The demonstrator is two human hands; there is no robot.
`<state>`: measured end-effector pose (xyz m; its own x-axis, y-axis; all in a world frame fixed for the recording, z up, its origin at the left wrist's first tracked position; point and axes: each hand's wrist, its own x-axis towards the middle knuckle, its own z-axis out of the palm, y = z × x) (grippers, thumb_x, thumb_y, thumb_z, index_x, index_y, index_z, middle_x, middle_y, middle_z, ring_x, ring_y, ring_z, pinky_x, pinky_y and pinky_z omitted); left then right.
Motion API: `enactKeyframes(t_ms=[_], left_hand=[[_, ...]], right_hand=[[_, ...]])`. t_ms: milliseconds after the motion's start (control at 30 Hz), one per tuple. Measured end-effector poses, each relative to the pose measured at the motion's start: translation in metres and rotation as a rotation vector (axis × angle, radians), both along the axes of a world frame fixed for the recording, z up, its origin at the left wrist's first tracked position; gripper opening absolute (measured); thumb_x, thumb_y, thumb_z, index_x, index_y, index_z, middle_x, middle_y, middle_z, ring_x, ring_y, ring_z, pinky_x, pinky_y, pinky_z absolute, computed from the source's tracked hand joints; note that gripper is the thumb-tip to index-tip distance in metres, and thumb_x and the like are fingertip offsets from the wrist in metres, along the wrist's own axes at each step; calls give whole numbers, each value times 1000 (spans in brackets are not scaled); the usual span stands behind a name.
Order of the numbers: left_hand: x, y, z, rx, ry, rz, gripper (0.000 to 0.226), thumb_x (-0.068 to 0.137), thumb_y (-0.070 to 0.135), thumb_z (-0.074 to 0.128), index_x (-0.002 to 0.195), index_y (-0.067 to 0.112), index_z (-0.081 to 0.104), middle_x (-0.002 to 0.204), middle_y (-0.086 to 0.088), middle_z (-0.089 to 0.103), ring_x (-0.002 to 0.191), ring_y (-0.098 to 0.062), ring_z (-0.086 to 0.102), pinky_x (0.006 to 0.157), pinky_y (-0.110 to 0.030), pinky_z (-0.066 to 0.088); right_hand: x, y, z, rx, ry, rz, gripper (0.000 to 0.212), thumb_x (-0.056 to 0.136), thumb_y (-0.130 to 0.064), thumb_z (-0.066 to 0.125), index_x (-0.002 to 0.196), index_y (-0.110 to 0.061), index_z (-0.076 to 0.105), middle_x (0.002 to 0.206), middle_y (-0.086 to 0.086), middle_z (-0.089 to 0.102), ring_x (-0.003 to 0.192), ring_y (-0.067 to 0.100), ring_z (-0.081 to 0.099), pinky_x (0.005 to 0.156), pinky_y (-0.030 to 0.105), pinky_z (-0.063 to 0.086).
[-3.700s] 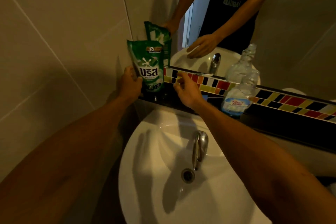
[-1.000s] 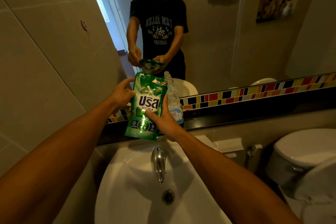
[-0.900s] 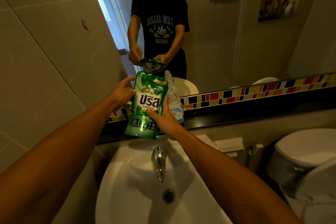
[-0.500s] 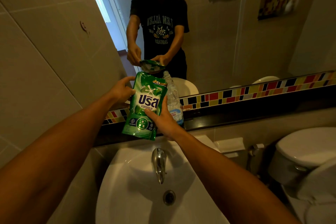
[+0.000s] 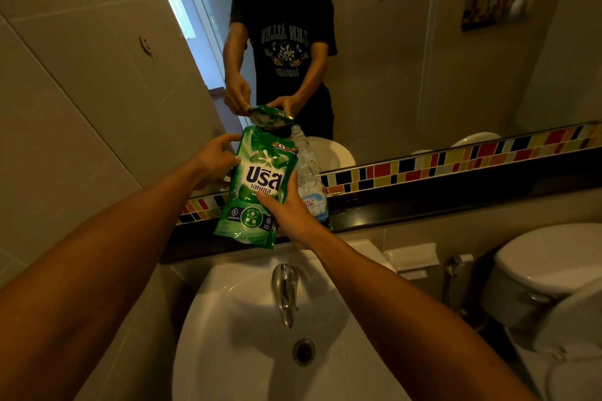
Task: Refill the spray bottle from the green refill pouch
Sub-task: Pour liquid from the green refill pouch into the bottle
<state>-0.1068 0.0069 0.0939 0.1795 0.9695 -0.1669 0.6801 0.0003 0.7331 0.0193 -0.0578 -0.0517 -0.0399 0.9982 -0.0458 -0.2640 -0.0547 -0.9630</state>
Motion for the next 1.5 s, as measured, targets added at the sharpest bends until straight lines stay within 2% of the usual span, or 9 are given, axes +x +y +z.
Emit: enactKeyframes(t_ms=[233, 367, 600, 800, 1067, 1300, 1500], left_hand=[[0, 7, 2, -13, 23, -6, 58, 101, 0, 47, 150, 29, 38, 111, -14, 62, 79, -22, 67, 49, -32, 54], [-1, 9, 3, -15, 31, -7, 58, 100, -1, 48, 149, 29, 39, 115, -17, 63, 78, -22, 67, 44, -29, 55], [0, 10, 2, -2, 37, -8, 59, 100, -2, 49, 149, 28, 38, 101, -10, 63, 77, -22, 67, 45, -29, 55], [2, 13, 2, 2, 43, -12, 59, 100, -2, 48, 150, 27, 38, 97, -10, 63, 76, -23, 67, 53, -35, 55], [0, 16, 5, 4, 46, -25, 59, 100, 0, 49, 150, 28, 37, 105, -12, 63, 82, -25, 67, 58, -38, 56], [-2, 17, 6, 5, 64, -33, 61, 99, 0, 51, 150, 29, 37, 122, -20, 61, 84, -27, 67, 58, -39, 56], [-4, 17, 9, 14, 75, -35, 61, 99, 0, 50, 151, 28, 36, 121, -20, 61, 85, -28, 67, 67, -44, 59]], right_hand=[[-3, 1, 2, 1, 20, -15, 109, 98, -28, 71, 162, -40, -17, 153, 6, 55, 133, 29, 59, 105, 64, 51], [-3, -1, 5, -11, 28, -16, 106, 100, -28, 69, 163, -41, -16, 153, 5, 55, 132, 28, 59, 103, 64, 52], [-2, 1, 3, -16, 40, -16, 104, 101, -26, 68, 164, -38, -14, 152, 6, 56, 132, 29, 60, 103, 64, 51], [-5, 6, 1, -20, 45, -32, 104, 97, -30, 72, 164, -38, -6, 150, 6, 57, 129, 30, 63, 97, 65, 55], [-7, 9, 0, -27, 66, -28, 106, 92, -36, 75, 163, -39, -3, 147, 5, 59, 128, 30, 63, 98, 67, 54], [-10, 9, 0, -27, 71, -19, 110, 90, -38, 75, 162, -45, -9, 147, 4, 59, 128, 30, 63, 96, 68, 54], [-11, 9, 0, -25, 85, -12, 112, 91, -37, 75, 161, -47, -12, 145, 3, 61, 126, 29, 65, 95, 68, 55]])
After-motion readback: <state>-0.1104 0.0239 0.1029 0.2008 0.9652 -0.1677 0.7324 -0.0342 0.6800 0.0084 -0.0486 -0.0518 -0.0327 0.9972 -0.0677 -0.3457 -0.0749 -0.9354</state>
